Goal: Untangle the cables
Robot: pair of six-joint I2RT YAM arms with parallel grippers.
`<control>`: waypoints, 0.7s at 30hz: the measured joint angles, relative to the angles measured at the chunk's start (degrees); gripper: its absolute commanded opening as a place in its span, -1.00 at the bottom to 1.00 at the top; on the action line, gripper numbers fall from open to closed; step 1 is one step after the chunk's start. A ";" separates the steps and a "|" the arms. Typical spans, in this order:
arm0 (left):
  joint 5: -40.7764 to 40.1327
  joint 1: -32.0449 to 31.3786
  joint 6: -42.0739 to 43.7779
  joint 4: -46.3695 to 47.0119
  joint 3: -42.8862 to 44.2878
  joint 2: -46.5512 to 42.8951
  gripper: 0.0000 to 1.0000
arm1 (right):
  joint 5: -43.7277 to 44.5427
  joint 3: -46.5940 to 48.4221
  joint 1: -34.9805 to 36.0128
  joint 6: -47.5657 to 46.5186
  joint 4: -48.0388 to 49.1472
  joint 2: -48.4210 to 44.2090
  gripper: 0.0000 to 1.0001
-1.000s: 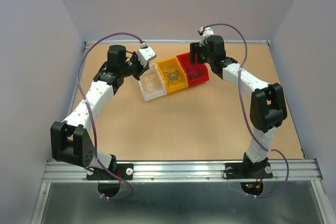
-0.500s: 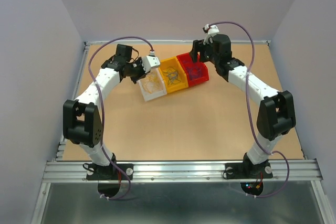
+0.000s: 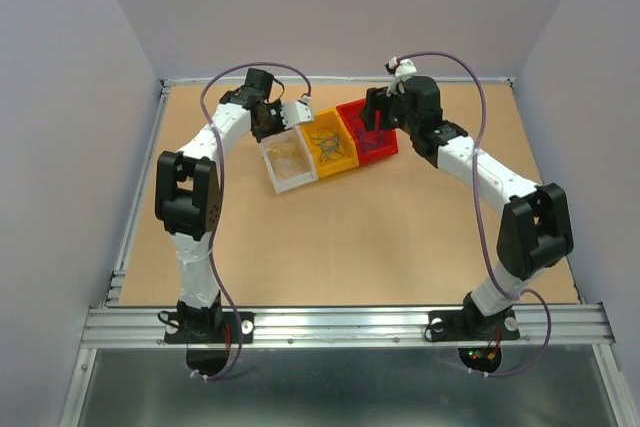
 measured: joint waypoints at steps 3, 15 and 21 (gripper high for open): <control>-3.54 -1.62 4.00 -0.46 1.14 1.03 -1.00 | 0.11 -0.87 0.02 0.11 0.33 -1.75 0.46; -6.56 -7.93 13.27 0.42 -1.57 5.09 -0.26 | 2.56 -15.32 0.02 3.13 3.26 -14.64 0.46; -5.44 -6.03 13.42 1.90 -2.97 5.57 0.25 | 2.97 -20.09 0.02 4.98 5.40 -22.51 0.47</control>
